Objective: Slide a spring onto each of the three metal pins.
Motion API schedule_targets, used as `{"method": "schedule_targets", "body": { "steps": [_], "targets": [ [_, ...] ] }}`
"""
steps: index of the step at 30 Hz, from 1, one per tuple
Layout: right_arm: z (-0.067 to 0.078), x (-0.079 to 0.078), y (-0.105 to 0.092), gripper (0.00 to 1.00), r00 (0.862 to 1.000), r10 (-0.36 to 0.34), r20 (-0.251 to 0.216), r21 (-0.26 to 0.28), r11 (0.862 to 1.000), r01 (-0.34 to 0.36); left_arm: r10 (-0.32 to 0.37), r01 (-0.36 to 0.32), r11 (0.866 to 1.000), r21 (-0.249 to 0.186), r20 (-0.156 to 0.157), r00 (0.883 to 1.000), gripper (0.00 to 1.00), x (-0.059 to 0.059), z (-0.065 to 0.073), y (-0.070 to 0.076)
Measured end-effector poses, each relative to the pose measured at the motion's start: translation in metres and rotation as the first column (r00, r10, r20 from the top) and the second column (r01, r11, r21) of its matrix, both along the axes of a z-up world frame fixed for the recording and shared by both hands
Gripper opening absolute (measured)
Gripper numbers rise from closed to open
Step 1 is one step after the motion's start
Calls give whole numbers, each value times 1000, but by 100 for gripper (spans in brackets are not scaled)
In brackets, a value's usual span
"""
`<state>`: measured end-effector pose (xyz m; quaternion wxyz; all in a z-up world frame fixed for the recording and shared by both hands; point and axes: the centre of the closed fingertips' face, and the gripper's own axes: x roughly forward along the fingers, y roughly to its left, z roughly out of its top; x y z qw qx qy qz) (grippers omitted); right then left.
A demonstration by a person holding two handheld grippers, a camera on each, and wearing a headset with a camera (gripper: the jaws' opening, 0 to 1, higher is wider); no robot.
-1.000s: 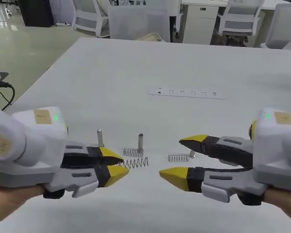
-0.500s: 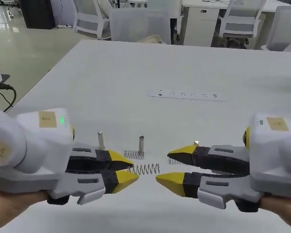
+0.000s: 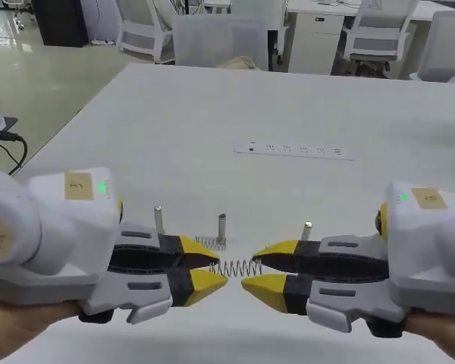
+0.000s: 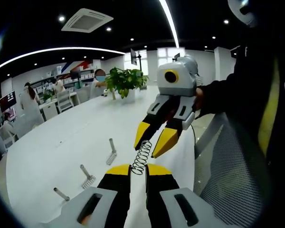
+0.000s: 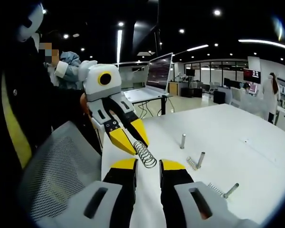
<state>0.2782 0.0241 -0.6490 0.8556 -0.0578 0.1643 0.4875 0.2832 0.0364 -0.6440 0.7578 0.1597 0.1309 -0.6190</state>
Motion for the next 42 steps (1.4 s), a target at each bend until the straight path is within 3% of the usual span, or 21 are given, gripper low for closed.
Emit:
{"method": "schedule_targets", "body": {
  "steps": [19,33,36,42],
  "targets": [
    [5,-5,2,10,999,33,0,-36,999,-33,-7,7,1000,6,5,1000,4,-1,-2,-1],
    [12,-7,1,10,995,104,-4,-119,987,-104,-18,18,1000,-3,4,1000,4,-4,-1,-6],
    [18,-8,3,9,992,122,-15,-91,988,-123,-24,24,1000,-16,3,1000,4,-4,0,-7],
    [22,-10,4,9,989,148,-28,-83,985,-150,-28,28,999,-34,-4,1000,4,-5,3,-8]
  ]
}}
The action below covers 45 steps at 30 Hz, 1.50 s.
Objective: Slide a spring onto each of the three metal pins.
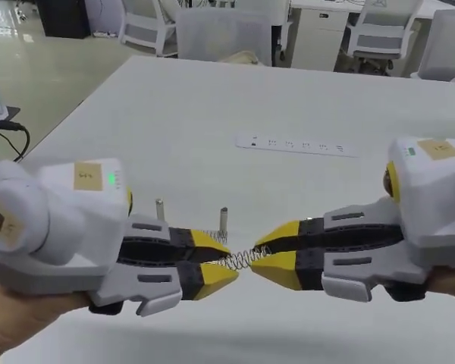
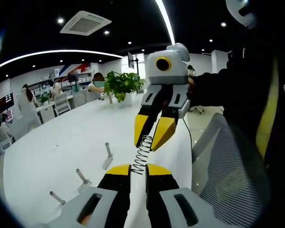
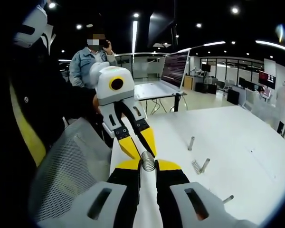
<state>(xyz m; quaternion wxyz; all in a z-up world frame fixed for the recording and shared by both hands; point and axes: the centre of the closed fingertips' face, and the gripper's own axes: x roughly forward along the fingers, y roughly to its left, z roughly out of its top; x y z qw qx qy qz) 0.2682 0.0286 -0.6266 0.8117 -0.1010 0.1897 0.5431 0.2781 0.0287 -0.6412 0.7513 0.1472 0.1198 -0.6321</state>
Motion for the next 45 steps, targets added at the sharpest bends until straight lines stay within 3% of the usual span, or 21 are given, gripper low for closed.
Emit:
{"method": "schedule_targets", "body": {
  "steps": [7,17,27,36,45],
  "targets": [
    [-3,-1,2,9,999,33,-24,-18,999,-34,-4,4,1000,-5,-1,1000,3,-1,0,-2],
    [-3,0,5,9,997,75,-20,-66,995,-77,3,-3,1000,-19,-3,1000,3,-1,4,-5],
    [-4,1,9,9,995,99,-21,-92,991,-101,9,-9,999,-37,-4,1000,3,-2,7,-6],
    [-3,1,9,9,992,116,-51,-99,988,-121,10,-10,999,-40,2,1000,3,-2,9,-4],
    [-4,3,7,9,987,142,-74,-163,975,-152,26,-26,999,-46,20,999,4,-1,8,-7]
  ]
}}
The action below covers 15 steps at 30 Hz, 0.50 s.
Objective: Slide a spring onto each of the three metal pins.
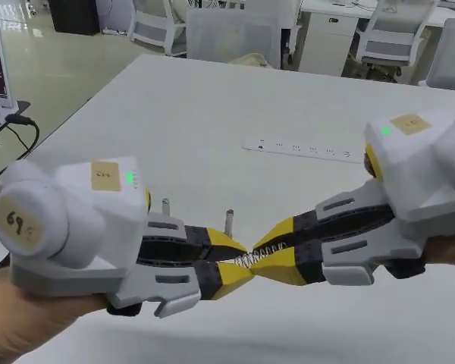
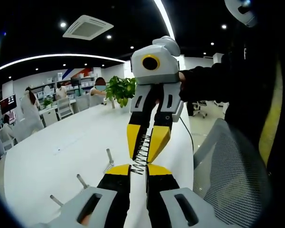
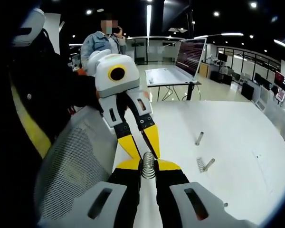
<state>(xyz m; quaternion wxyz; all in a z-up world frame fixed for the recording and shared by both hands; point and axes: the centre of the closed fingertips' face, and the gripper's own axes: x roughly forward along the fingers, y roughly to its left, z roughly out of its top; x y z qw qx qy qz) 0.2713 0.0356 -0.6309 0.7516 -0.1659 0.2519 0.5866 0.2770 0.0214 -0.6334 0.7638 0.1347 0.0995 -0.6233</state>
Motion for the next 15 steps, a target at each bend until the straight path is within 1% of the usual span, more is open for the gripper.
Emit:
{"method": "schedule_targets", "body": {
  "steps": [2,3,4,7,9,10,11,15],
  "targets": [
    [0,1,-1,9,1000,15,2,-24,1000,-15,6,-6,1000,1,9,1000,4,0,0,-1],
    [-1,1,-1,9,1000,19,-4,-37,999,-19,8,-9,1000,9,24,1000,4,0,-2,-2],
    [-1,1,-1,9,1000,23,-3,-45,999,-24,10,-11,1000,13,28,1000,4,0,-2,-3],
    [-2,-1,-1,8,999,42,-6,-71,997,-42,16,-16,1000,20,27,1000,3,1,-4,-3],
    [-3,-1,-1,8,999,52,-6,-92,994,-53,18,-19,1000,25,21,1000,3,1,-6,-3],
    [-3,-1,-1,8,999,54,-7,-95,994,-54,18,-19,999,26,21,1000,3,1,-6,-3],
    [-4,-1,-1,8,998,63,-2,-111,992,-63,20,-21,999,26,19,1000,3,1,-7,-3],
    [-5,-2,0,8,997,82,-7,-141,987,-82,18,-18,999,29,20,1000,3,0,-8,-4]
  ]
}}
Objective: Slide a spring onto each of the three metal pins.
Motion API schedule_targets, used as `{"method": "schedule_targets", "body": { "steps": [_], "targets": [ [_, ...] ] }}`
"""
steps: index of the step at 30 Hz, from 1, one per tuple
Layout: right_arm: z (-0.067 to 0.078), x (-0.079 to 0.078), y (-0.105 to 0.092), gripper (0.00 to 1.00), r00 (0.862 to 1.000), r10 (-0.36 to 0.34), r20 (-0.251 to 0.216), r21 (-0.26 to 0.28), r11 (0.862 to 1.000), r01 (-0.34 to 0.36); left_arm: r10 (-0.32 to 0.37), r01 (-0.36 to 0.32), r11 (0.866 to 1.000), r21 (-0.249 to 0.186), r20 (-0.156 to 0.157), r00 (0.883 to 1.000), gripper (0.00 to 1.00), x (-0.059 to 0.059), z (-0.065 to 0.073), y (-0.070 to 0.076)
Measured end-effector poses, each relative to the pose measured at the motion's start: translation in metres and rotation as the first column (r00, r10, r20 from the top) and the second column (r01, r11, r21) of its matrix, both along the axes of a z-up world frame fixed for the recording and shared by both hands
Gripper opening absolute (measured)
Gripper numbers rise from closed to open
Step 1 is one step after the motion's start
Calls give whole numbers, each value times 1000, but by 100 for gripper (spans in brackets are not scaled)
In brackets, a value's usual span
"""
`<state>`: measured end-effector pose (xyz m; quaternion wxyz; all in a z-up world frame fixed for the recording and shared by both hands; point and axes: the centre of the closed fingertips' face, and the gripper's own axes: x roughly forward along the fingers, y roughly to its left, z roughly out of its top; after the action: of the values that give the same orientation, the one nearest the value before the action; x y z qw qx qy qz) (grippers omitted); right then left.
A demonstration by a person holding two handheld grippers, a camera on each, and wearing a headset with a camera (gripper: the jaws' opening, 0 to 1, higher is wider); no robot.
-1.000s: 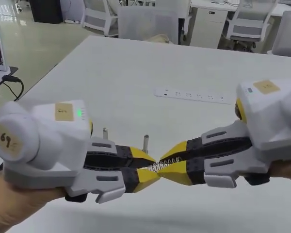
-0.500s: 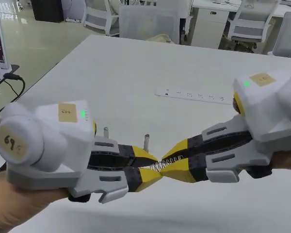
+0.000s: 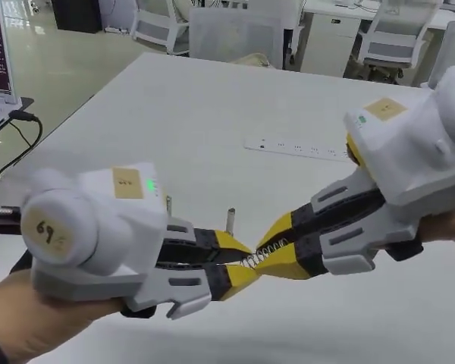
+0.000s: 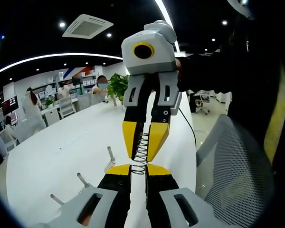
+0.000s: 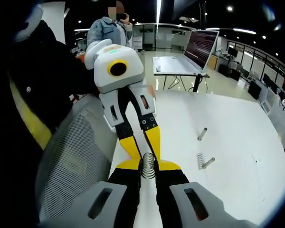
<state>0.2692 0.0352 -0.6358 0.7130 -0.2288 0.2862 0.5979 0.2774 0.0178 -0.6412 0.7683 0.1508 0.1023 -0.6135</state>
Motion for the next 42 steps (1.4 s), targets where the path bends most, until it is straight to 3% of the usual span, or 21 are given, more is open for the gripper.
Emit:
{"method": "schedule_targets", "body": {
  "steps": [11,23,32,42],
  "targets": [
    [-4,-1,0,8,997,77,3,-123,990,-76,-4,4,1000,14,7,1000,3,-1,-4,-3],
    [-6,6,6,8,990,140,4,-238,962,-135,22,-22,1000,11,-20,1000,7,4,-8,-1],
    [-7,11,14,8,988,157,18,-258,955,-147,64,-63,998,14,-37,997,16,11,-9,9],
    [-5,16,18,8,987,155,27,-262,954,-143,114,-113,994,11,-66,991,36,18,-11,17]
  ]
}}
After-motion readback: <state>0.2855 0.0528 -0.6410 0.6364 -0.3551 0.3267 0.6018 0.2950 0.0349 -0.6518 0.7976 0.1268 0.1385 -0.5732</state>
